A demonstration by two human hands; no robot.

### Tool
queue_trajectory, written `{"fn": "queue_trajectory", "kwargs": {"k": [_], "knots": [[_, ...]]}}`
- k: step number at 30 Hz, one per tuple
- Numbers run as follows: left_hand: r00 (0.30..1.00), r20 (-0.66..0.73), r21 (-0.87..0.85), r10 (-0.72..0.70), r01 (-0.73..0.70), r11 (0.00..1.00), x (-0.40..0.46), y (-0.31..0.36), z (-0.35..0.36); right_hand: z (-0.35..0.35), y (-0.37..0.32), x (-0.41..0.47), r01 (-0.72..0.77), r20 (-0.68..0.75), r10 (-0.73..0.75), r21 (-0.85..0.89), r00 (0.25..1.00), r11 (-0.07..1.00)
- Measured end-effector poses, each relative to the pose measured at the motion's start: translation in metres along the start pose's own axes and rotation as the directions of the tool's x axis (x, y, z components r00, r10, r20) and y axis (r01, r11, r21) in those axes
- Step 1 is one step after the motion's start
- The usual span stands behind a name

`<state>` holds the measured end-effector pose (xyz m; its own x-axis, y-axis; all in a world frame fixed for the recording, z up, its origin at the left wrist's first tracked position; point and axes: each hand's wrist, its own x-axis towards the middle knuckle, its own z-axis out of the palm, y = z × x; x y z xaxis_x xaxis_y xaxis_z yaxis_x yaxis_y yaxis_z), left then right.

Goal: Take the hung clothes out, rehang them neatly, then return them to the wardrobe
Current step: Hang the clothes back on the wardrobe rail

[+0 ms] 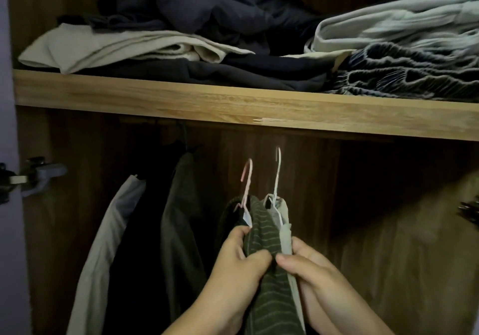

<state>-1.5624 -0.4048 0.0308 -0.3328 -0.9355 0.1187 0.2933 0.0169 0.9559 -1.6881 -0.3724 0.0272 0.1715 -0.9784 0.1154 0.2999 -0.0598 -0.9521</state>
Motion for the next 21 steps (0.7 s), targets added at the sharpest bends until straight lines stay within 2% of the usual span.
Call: {"fn": "queue_trajectory", "kwargs": {"k": [4, 12, 15, 21], "knots": [[0.999, -0.03, 0.051, 0.03, -0.028, 0.998, 0.042, 0.006, -0.015, -0.012, -0.006, 0.046, 0.038, -0.046, -0.045, -0.146, 0.998, 0.989], [0.964, -0.065, 0.203, 0.259, -0.242, 0.949, 0.122, 0.035, -0.048, -0.013, -0.023, 0.138, 0.177, -0.1, -0.209, -0.261, 0.973, 0.949], [0.953, -0.093, 0.26, 0.289, -0.257, 0.931, 0.15, 0.045, -0.054, -0.011, -0.021, 0.17, 0.188, -0.147, -0.244, -0.319, 0.959, 0.929], [0.93, -0.191, 0.264, 0.315, -0.261, 0.929, 0.194, 0.055, -0.064, -0.002, -0.011, 0.224, 0.175, -0.232, -0.283, -0.395, 0.931, 0.902]]}}
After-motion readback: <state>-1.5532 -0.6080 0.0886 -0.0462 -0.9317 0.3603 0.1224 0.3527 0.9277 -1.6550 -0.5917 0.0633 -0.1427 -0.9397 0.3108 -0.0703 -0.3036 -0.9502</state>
